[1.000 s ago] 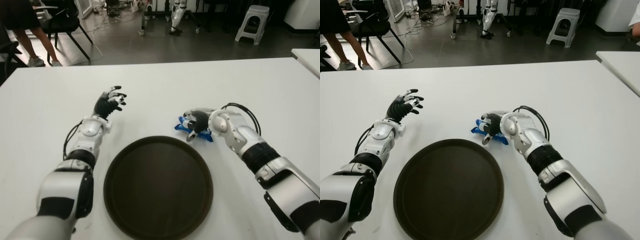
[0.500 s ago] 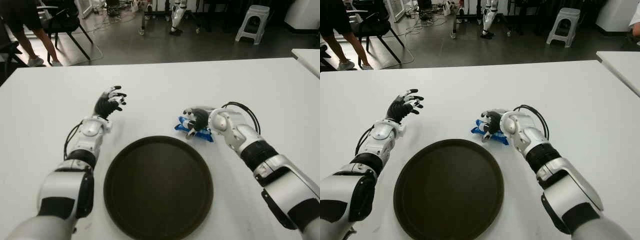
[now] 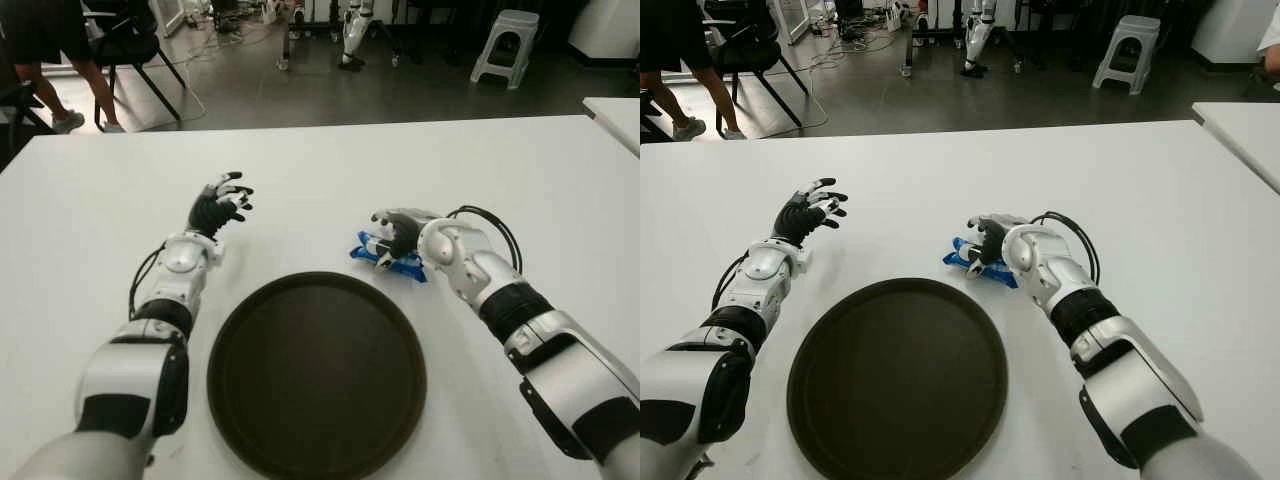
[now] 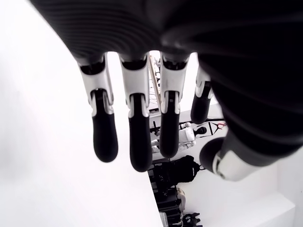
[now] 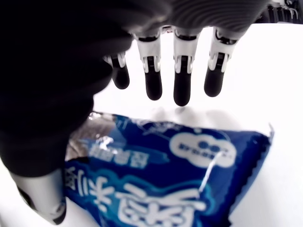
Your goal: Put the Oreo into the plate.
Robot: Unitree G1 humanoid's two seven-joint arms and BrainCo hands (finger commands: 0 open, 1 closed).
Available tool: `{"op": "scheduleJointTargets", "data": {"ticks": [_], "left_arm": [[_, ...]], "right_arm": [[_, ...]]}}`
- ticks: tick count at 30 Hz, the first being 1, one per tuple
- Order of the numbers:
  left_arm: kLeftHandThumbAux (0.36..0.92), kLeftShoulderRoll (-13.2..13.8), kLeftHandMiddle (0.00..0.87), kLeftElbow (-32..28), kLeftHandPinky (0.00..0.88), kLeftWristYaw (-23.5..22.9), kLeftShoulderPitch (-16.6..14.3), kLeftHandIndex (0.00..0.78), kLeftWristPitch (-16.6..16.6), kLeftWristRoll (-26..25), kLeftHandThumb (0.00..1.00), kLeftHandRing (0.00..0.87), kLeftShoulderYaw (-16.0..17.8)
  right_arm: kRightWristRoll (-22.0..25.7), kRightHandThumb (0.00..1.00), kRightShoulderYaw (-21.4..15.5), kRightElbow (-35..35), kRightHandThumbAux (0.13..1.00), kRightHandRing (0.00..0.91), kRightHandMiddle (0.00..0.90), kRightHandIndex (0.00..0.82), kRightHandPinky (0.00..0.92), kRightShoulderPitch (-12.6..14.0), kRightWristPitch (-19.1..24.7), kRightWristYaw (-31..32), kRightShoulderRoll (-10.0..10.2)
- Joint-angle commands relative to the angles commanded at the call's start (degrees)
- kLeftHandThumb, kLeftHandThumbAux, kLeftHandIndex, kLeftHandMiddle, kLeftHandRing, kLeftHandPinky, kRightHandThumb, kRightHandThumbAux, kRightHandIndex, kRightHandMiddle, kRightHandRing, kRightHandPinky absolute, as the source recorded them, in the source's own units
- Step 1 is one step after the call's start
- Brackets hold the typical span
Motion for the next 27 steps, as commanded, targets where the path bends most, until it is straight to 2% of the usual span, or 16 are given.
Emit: {"op": "scheduleJointTargets", "data": {"ticks": [20,27], "left_arm": [[0.652,0.13,0.337,-0.08,0.465,0.66,0.02,0.193,0.72,-0.02,0.224,0.407,0.09],[0.638,0.12,0.340,-0.15,0.473,0.74,0.13,0.198,0.21,0.10,0.227,0.418,0.03]], "right_arm": [[-0.13,0.000,0.34,-2.84,0.784,0.133,0.152,0.089,0.111,0.51,2.73,1.53,-0.63],[0.06,0.000,0.28,-3.64,0.787,0.128,0.151,0.087,0.113,0.74,2.96,2.35,-0.90]]}}
